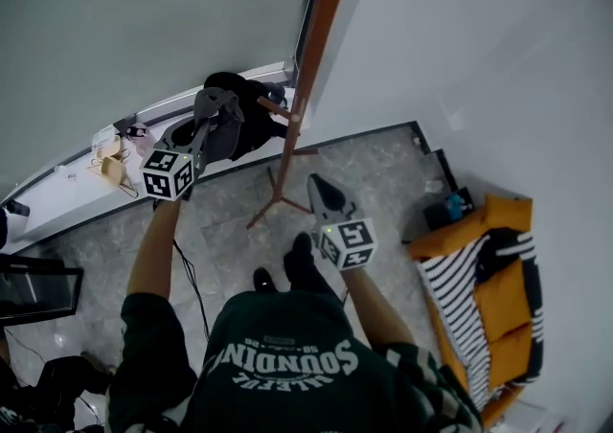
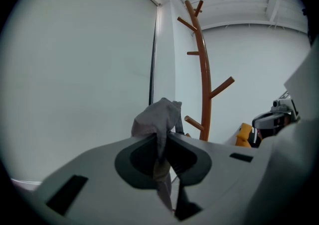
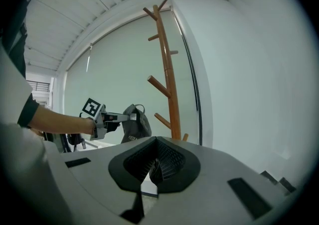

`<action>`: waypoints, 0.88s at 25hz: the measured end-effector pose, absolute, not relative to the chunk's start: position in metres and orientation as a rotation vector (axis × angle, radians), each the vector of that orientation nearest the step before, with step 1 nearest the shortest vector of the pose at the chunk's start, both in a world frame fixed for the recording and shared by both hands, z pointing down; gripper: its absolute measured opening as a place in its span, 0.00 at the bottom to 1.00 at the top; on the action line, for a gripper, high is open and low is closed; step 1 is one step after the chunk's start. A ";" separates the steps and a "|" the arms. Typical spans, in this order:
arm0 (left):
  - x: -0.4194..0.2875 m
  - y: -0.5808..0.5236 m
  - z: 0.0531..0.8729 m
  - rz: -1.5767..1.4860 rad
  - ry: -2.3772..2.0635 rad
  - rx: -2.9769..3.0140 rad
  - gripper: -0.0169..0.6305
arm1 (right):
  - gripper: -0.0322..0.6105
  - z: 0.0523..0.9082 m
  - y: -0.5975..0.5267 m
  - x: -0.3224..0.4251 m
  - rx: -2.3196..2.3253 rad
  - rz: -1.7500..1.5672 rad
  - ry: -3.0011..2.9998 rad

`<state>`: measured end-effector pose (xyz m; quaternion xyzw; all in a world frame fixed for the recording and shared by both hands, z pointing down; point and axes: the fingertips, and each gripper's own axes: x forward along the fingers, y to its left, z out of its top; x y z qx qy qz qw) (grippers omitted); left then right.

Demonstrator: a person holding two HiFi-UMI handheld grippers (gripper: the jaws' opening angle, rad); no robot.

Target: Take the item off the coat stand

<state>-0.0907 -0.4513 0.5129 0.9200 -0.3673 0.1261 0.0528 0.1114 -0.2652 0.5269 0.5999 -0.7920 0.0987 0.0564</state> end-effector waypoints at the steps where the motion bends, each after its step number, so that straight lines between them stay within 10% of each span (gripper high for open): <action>1: -0.093 -0.446 0.511 0.370 -1.117 2.797 0.08 | 0.05 0.527 -0.265 0.110 1.818 0.297 -2.406; 22: -0.077 -0.334 0.498 0.205 -1.021 2.850 0.08 | 0.05 0.529 -0.267 0.105 1.868 0.254 -2.414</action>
